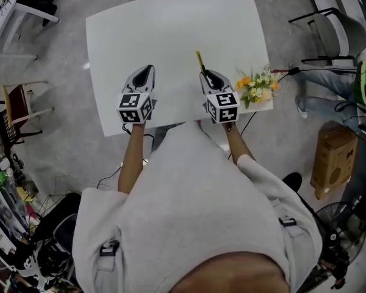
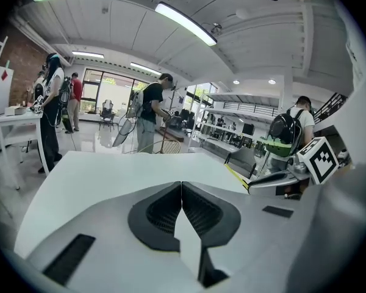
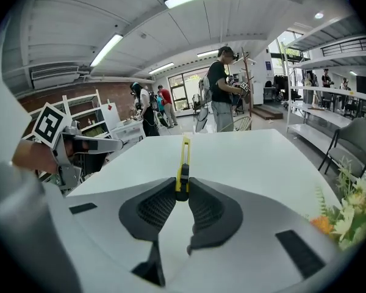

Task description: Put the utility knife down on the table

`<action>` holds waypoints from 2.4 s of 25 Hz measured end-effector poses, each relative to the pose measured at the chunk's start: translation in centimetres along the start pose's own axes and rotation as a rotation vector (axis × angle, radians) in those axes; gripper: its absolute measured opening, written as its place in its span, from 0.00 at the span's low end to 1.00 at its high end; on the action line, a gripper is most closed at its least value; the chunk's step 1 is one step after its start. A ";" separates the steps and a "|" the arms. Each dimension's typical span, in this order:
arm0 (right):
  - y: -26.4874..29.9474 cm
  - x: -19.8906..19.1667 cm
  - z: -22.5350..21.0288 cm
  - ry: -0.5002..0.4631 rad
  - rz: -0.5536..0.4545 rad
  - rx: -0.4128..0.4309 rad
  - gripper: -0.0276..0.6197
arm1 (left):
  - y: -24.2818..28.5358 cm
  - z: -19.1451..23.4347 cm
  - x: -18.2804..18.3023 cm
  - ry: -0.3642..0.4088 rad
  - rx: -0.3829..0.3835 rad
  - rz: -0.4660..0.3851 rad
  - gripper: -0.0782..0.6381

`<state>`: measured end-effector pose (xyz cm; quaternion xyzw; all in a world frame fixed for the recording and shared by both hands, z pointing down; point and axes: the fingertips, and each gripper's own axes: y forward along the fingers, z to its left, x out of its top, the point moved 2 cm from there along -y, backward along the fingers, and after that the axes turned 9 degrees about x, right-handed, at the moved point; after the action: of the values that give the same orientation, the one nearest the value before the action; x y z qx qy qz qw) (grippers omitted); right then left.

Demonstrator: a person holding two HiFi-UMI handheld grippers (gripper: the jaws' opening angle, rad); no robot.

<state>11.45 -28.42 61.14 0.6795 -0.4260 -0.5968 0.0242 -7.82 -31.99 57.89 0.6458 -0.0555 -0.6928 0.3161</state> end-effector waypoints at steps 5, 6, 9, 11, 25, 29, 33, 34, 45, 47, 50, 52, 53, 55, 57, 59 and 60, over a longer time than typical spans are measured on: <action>-0.3 -2.4 0.6 0.015 0.044 0.002 0.17 | -0.4 -0.6 -2.1 -0.019 -0.011 0.031 0.14; -0.3 -2.7 0.7 0.016 0.052 0.003 0.17 | -0.5 -0.6 -2.5 -0.022 -0.011 0.036 0.14; -0.1 -3.5 0.8 0.017 0.074 0.005 0.17 | -0.6 -0.4 -3.3 -0.029 -0.010 0.049 0.14; 0.1 -3.9 0.9 0.016 0.088 0.009 0.17 | -0.6 -0.3 -3.6 -0.035 -0.009 0.055 0.14; 5.2 -4.2 1.4 -0.042 0.170 0.055 0.17 | -2.0 1.0 -5.2 -0.063 0.018 0.067 0.14; 7.1 -3.3 1.4 -0.068 0.186 0.066 0.17 | -2.4 1.4 -5.5 -0.071 0.028 0.065 0.14; 8.9 -2.2 1.2 -0.098 0.207 0.071 0.17 | -2.8 1.9 -5.6 -0.080 0.038 0.063 0.14; 9.3 -2.0 1.1 -0.103 0.213 0.069 0.17 | -3.0 2.0 -5.6 -0.082 0.039 0.062 0.14; 12.7 -3.0 -0.7 -0.114 0.374 0.019 0.17 | -3.7 2.4 -6.3 -0.094 0.050 0.060 0.14; 12.9 -3.1 -0.7 -0.124 0.394 0.012 0.17 | -3.8 2.4 -6.4 -0.097 0.050 0.060 0.14; 12.9 -2.9 -0.6 -0.129 0.401 0.011 0.17 | -3.8 2.5 -6.2 -0.097 0.050 0.059 0.14; 12.9 -3.0 -0.6 -0.121 0.399 0.008 0.17 | -3.8 2.3 -6.1 -0.095 0.046 0.056 0.14; 12.9 -3.0 -0.7 -0.120 0.398 0.007 0.17 | -3.8 2.3 -6.0 -0.094 0.044 0.055 0.14; 13.0 -3.1 -0.8 -0.122 0.392 0.010 0.17 | -3.7 2.3 -6.0 -0.091 0.043 0.053 0.14; 13.0 -3.2 -0.7 -0.124 0.387 0.026 0.17 | -3.7 2.3 -6.0 -0.088 0.042 0.054 0.14; 13.0 -3.3 -0.2 -0.120 0.387 0.056 0.24 | -3.8 2.4 -6.0 -0.087 0.041 0.054 0.14; 13.0 -3.2 0.0 -0.118 0.385 0.066 0.29 | -3.9 2.4 -6.0 -0.086 0.041 0.054 0.14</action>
<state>4.55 -34.69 70.70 0.5497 -0.5681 -0.6057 0.0903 -11.67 -26.65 61.50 0.6200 -0.1004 -0.7099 0.3188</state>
